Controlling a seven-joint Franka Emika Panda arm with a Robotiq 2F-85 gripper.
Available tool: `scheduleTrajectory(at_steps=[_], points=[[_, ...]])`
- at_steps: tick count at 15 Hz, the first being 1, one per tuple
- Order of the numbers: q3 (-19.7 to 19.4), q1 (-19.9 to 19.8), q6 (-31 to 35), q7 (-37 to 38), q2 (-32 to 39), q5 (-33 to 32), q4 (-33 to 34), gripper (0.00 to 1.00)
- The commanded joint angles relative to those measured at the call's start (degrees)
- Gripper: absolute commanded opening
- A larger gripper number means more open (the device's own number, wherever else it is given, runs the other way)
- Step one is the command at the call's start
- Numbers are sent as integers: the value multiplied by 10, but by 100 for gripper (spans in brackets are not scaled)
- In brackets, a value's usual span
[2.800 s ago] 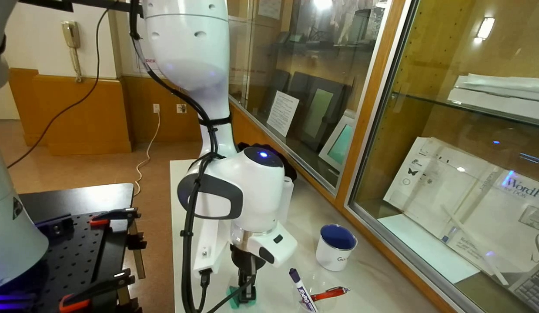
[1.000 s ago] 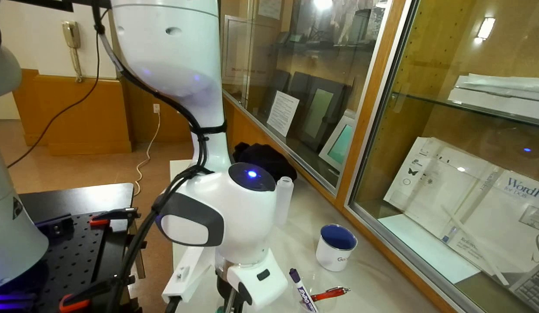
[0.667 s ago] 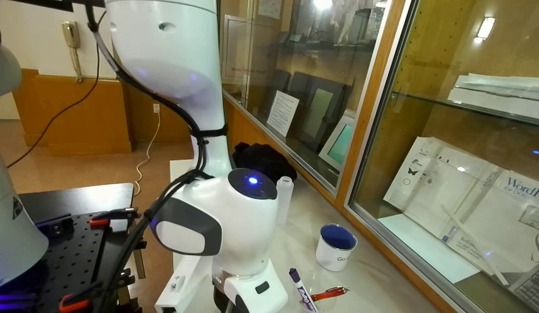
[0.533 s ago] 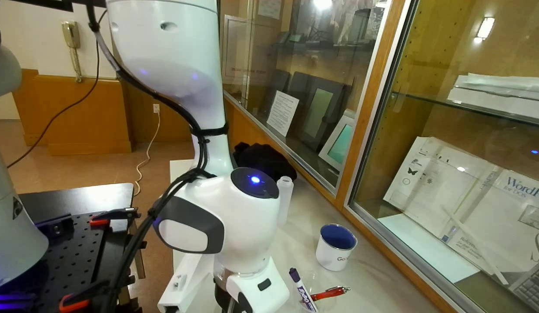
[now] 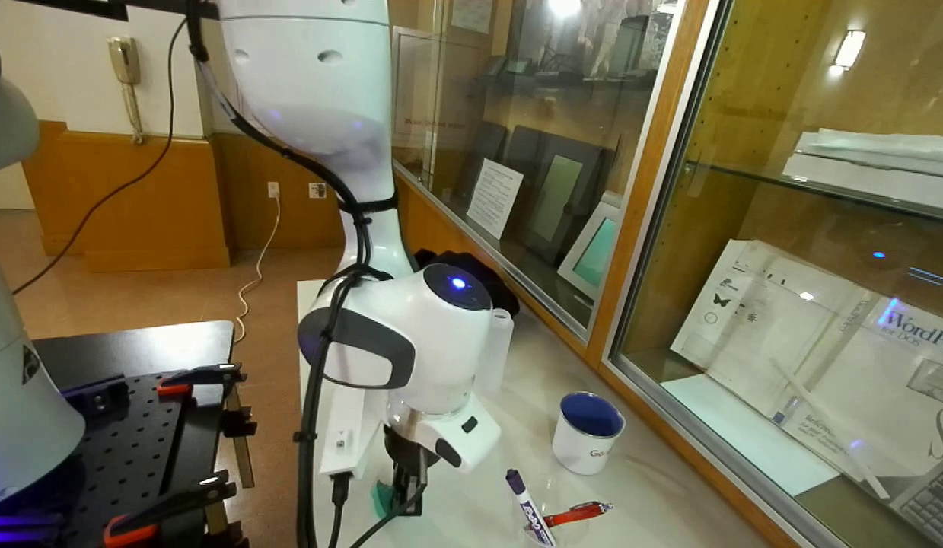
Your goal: Wipe the counter with the sponge
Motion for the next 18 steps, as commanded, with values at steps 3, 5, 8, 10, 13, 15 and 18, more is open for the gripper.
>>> scheduleTrajectory(at_steps=[3,5,8,10,13,15,18], points=[[30,45,-46,-14,13,-8,20,2],[38,58,-53,-17,13,-7,25,2],[30,76,-58,-15,17,-10,28,2],[20,76,-59,-14,18,-9,25,2],[14,65,-55,-15,9,-4,12,2],[7,57,-48,-14,-2,-1,-3,2],[-19,49,-40,-8,-20,-2,-26,2]])
